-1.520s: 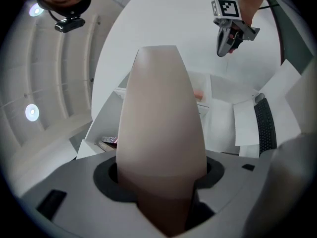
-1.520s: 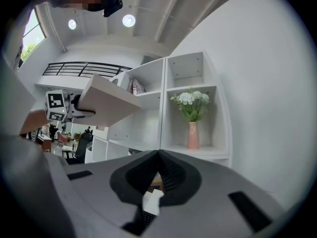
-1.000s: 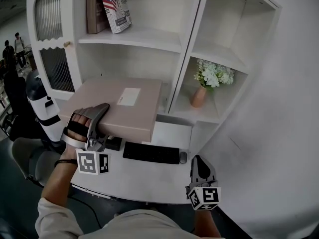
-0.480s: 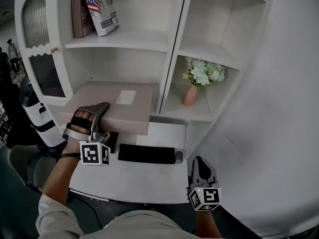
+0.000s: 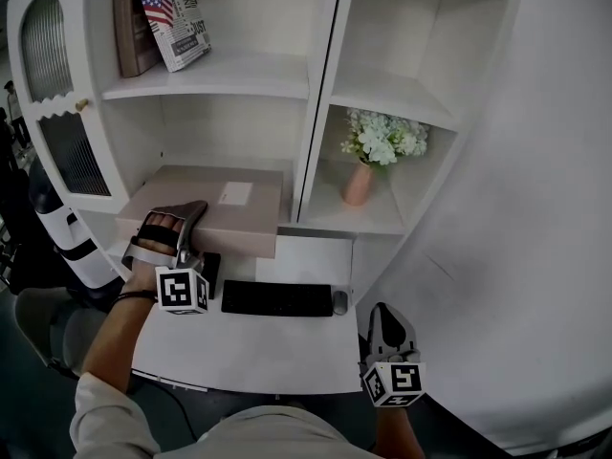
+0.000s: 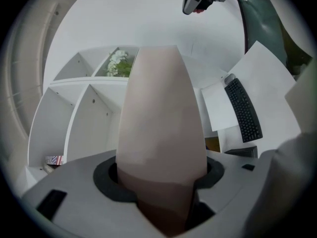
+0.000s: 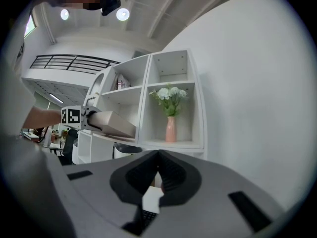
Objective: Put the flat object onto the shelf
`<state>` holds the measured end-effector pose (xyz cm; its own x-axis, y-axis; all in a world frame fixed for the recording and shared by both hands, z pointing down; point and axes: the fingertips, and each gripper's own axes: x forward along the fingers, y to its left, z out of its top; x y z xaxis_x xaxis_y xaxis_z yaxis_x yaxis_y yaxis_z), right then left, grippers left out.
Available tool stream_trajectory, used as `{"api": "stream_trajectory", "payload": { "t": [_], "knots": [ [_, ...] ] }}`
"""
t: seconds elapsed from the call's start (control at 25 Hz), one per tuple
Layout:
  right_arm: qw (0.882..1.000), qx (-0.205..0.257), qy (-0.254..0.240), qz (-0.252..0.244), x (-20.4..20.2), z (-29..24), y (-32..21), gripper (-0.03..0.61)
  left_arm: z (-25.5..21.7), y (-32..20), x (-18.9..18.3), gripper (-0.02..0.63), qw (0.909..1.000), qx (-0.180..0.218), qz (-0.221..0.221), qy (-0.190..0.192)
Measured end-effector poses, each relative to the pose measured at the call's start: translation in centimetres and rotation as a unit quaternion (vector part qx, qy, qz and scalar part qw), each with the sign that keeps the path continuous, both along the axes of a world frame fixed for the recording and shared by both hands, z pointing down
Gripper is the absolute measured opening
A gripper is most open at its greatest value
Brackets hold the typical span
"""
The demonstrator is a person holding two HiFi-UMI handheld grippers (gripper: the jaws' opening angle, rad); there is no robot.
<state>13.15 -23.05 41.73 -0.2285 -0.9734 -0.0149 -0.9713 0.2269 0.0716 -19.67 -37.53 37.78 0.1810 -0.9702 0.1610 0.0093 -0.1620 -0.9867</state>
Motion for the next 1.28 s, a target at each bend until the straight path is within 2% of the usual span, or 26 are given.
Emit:
{"api": "stream_trajectory", "payload": {
  "t": [0.16, 0.48, 0.84, 1.28],
  "knots": [
    [1.0, -0.005, -0.001, 0.004, 0.3, 0.4, -0.7, 0.003, 0.7, -1.1, 0.1, 0.279, 0.9999, 0.0, -0.002, -0.017],
    [1.0, -0.011, 0.0, 0.0, 0.2, 0.8, -1.9, 0.003, 1.4, -2.5, 0.5, 0.285, 0.9998, -0.008, 0.001, -0.02],
    [1.0, -0.014, 0.0, -0.002, 0.5, 1.0, -2.5, 0.003, 3.8, -4.0, 0.4, 0.319, 0.9989, -0.042, -0.004, -0.019],
    [1.0, -0.022, -0.004, 0.0, 1.3, 1.6, -2.7, 0.003, 6.7, -5.2, 0.5, 0.379, 0.9905, -0.134, -0.004, -0.028]
  ]
}}
